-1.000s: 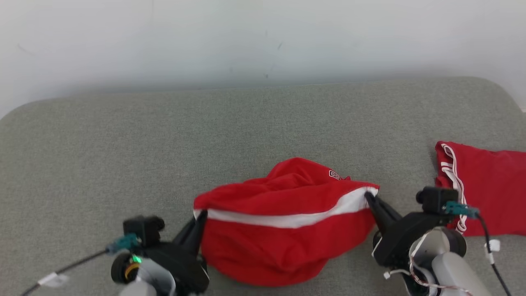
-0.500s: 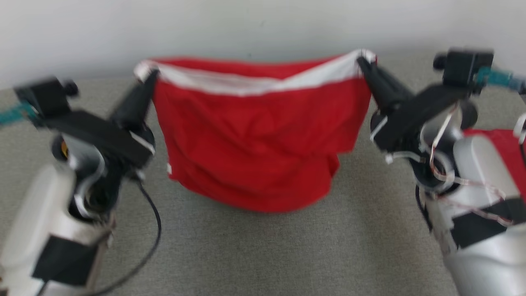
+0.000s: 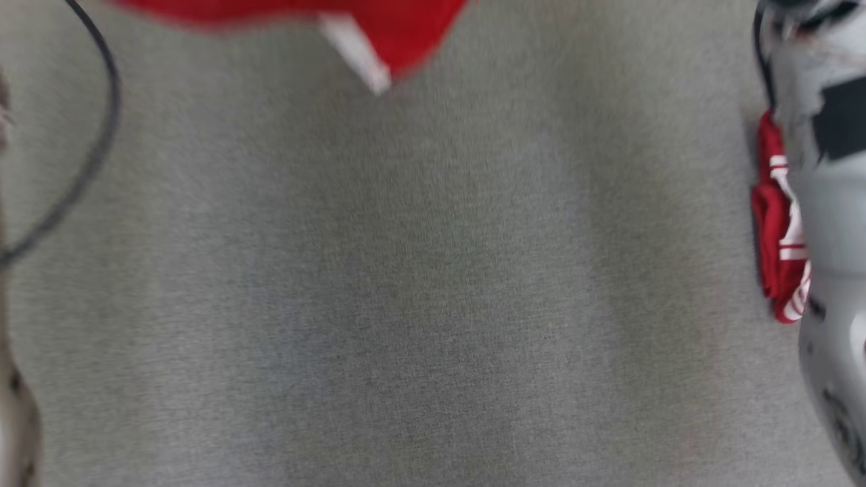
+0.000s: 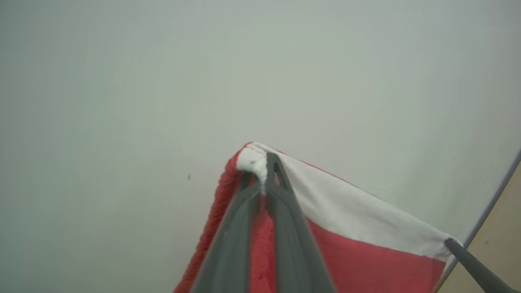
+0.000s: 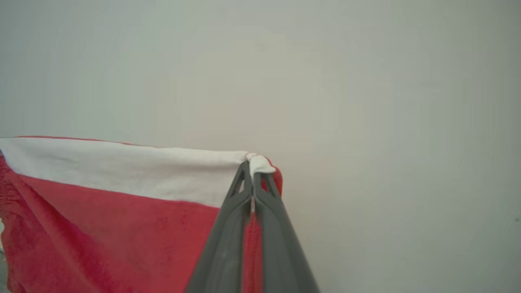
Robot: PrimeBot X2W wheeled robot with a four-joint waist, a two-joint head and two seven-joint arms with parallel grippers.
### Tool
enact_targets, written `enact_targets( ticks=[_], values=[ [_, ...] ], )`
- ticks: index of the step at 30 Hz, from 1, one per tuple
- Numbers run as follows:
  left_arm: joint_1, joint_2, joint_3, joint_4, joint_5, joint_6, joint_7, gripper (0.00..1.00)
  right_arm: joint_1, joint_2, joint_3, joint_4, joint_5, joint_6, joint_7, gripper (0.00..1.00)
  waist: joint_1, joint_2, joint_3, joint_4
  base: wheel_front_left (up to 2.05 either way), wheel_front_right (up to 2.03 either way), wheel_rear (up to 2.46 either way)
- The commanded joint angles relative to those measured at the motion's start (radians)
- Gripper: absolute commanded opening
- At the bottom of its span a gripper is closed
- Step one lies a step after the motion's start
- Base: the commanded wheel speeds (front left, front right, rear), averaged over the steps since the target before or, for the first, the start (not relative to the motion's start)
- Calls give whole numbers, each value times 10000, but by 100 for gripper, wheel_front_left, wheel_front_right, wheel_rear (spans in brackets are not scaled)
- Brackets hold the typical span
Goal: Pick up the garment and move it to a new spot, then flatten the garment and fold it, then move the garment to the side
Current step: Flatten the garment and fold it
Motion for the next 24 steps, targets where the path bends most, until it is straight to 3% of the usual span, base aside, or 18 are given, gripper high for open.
enact_targets(
  ticks=[1, 7, 11, 17, 24],
  values=[
    [-492, 150, 143, 164, 166, 1, -319, 0, -524, 91, -113, 194, -217, -27, -448, 0, -3, -2, 1494, -346, 0, 0, 0],
    [-1899, 86, 588, 552, 467, -104, -1665, 0, -2266, 225, -1097, 1104, -1266, -30, -2389, 0, -3, -2, 2084, -462, 0, 0, 0],
    [-1910, -113, 554, 708, 178, -372, -2077, 0, -2610, 303, -1318, 1827, -1758, -31, -2982, 0, -3, -2, 2363, -387, 0, 0, 0],
    [-382, -173, -241, 969, -108, -648, -2369, 0, -1433, 218, -390, 2550, -1386, -28, -3053, 0, -3, -2, 2307, -157, 0, 0, 0],
    [2099, 366, -1734, -231, -972, -646, -2767, 0, 689, -700, 816, 1462, -55, -28, -2838, 0, -3, -2, 1322, 25, 0, 0, 0]
  ],
)
